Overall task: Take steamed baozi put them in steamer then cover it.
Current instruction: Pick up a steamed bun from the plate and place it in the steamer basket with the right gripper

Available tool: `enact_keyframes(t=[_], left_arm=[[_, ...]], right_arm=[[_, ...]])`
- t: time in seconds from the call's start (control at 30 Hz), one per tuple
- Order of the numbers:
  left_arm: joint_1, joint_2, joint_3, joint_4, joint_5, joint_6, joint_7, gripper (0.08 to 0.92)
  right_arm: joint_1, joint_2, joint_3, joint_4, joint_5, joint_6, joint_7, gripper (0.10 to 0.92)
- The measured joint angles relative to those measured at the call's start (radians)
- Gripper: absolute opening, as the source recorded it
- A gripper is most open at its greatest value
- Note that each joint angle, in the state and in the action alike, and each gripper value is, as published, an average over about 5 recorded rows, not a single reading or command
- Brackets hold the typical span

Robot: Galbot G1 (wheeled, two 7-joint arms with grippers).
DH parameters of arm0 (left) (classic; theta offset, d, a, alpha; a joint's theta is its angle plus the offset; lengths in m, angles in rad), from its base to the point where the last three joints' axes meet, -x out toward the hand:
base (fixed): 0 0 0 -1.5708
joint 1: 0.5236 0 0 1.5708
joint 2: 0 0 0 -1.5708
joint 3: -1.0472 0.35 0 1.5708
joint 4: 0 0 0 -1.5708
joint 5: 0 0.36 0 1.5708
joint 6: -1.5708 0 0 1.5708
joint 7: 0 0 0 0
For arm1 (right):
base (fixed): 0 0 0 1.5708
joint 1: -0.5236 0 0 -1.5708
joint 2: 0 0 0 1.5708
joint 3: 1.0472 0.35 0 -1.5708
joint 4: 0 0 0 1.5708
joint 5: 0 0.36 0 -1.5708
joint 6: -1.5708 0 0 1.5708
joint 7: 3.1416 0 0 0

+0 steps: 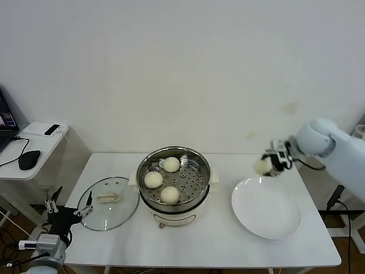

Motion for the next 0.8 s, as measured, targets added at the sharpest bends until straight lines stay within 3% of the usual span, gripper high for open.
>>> enact_keyframes(t=[0.47, 0.8], left_arm=[[-0.002, -0.008, -0.008, 0.017, -0.001, -0.005, 0.0, 0.823], [0.0, -0.008, -0.026, 0.016, -0.006, -0.008, 0.0, 0.823]], right_arm=[[0.275, 0.285, -0.276, 0.001, 0.342, -0.198, 0.165, 0.628], [0.268, 0.43, -0.365, -0.059, 0.429, -0.275, 0.267, 0.636]])
